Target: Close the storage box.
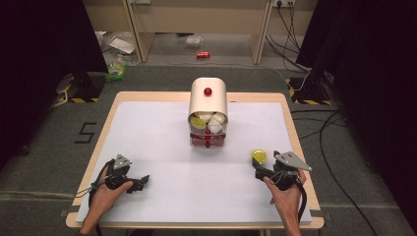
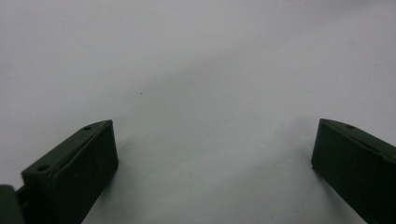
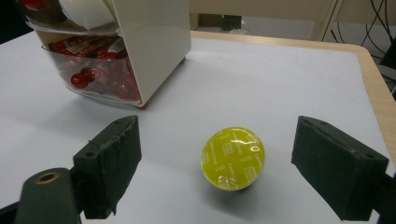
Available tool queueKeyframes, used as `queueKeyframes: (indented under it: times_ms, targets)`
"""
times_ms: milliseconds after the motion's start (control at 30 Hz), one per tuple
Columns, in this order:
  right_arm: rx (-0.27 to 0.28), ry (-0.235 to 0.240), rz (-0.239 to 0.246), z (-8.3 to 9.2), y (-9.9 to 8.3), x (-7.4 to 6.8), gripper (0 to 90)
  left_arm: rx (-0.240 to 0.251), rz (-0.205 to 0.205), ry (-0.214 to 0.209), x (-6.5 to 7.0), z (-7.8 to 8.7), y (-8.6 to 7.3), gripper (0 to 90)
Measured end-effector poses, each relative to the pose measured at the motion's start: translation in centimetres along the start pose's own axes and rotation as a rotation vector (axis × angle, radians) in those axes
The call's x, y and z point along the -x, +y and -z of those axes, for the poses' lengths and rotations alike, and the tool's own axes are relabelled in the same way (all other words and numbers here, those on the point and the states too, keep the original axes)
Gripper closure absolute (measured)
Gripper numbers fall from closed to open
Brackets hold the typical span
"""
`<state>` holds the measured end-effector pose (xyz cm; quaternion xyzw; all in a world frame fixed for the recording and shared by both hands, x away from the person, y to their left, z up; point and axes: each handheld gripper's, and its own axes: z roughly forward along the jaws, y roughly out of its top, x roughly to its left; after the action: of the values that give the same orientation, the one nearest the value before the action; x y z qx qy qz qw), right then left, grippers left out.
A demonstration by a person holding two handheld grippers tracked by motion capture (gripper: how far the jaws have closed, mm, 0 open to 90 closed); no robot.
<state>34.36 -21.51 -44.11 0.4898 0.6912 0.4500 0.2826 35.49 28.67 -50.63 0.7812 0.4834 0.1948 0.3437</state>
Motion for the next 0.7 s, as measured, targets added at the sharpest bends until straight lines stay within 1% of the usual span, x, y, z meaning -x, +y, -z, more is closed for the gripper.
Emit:
queueKeyframes:
  times_ms: [333, 700]
  targets:
    - [-0.024, -0.011, 0.000, 0.5, -0.8, 0.2, 15.7, -0.001, -0.002, 0.000, 0.0, 0.0, 0.0, 0.0]
    - [-0.050, -0.010, 0.001, 1.2, -1.9, 0.4, 15.6, -0.001, -0.002, 0.000, 0.0, 0.0, 0.0, 0.0]
